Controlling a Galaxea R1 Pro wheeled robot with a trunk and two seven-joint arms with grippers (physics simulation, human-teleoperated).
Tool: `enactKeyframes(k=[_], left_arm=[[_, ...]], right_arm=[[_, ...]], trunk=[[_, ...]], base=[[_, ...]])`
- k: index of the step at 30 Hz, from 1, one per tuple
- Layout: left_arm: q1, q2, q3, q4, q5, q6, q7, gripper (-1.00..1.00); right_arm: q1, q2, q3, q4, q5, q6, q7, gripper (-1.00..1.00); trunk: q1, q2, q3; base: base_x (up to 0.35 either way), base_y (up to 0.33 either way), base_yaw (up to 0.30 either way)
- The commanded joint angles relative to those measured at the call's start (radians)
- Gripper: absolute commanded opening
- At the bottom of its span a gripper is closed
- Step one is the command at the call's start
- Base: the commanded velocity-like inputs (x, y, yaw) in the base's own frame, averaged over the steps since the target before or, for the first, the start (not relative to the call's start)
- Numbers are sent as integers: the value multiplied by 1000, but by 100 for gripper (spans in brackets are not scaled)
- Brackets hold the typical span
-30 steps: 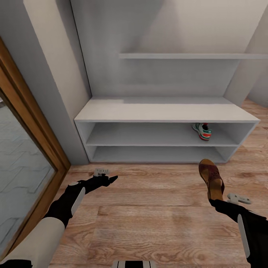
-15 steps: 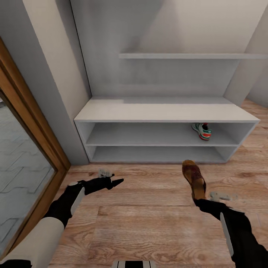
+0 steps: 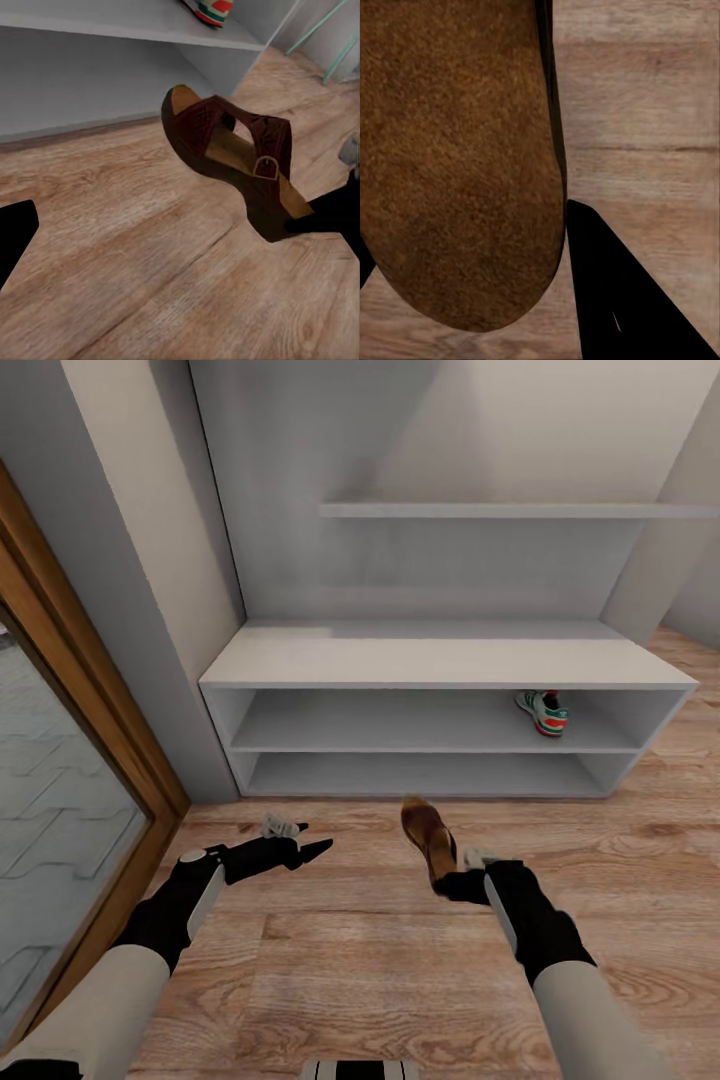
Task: Pick up the two gym shoes and the two sandals from the corridor floor and place them onto the hallstand (shoe rack) in the corridor, making sure they are on the rack and not on the floor. Arrange them so the two gym shoes are next to each other and the two sandals are next to each other.
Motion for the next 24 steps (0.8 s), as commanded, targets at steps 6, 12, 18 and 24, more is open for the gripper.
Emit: enactKeyframes(k=[6,12,18,24], left_arm=[[1,1,-4,0,10,10,-1,100],[1,1,-6,0,10,10,0,100],[1,0,-7,0,10,10,0,100],[1,-2,-8,0,10,10,-1,100]], right_arm=[[-108,28,-4,10,2,7,-196,-100],[-118,27,0,7,4,6,-215,-100],[-118,26,-1,6,4,5,-215,-100],[-118,26,-1,6,5,5,-216,-100]], trunk=[[0,0,-1],[0,0,-1],[0,0,-1],[0,0,-2]], base=[[0,0,0],[0,0,0],[0,0,0],[0,0,65]])
